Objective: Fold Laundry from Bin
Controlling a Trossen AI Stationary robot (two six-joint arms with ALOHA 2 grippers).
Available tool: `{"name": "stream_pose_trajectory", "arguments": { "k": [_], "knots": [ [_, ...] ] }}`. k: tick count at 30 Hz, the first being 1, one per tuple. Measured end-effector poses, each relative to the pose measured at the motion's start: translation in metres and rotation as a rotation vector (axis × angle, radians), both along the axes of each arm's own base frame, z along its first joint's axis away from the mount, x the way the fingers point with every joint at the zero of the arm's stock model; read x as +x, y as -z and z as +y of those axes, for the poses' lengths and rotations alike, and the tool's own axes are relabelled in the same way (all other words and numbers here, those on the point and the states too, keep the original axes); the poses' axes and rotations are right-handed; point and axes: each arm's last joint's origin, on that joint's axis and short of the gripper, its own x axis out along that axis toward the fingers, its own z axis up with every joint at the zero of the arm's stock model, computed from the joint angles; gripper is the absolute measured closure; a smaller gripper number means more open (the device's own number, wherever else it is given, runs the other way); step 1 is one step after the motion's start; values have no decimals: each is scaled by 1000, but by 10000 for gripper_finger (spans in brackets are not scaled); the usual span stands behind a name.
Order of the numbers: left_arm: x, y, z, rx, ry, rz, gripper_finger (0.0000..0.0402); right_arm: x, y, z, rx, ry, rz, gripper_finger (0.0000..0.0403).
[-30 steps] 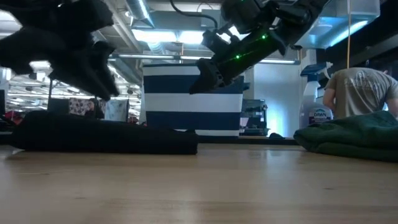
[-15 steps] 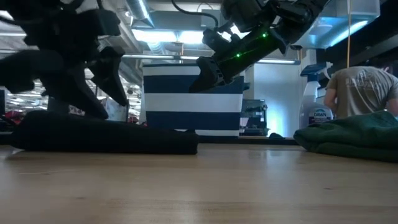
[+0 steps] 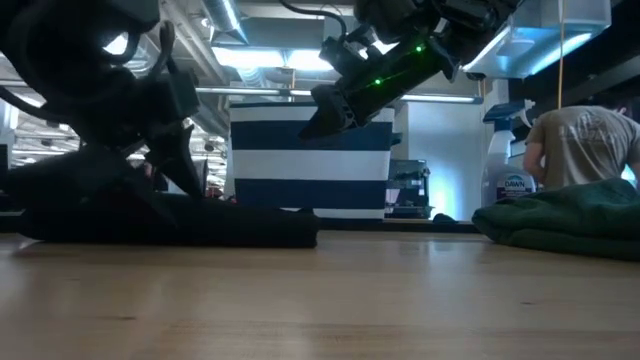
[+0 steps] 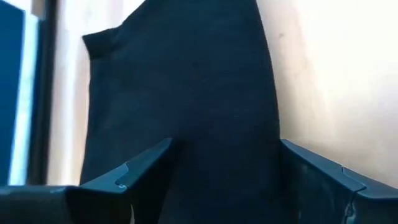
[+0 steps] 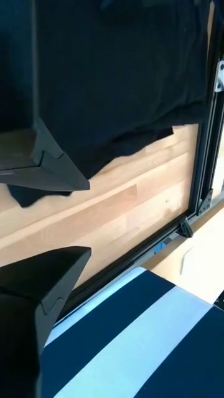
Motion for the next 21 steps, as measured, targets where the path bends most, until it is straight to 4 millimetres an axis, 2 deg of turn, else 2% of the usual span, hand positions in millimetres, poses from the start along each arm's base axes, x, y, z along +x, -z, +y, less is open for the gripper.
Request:
{"name": "stream_pose_trajectory", "arguments": {
  "k": [8,16,21],
  "knots": [
    [2,15,1,-14,-2,78,126,-1,3,0,-5,15,33,246],
    [0,21,7,137,-69,60,127,-2,4,-1,-7,22,44,246],
    [2,21,13,87,-111,59,155,-2,4,-1,-7,21,46,246]
  ]
}}
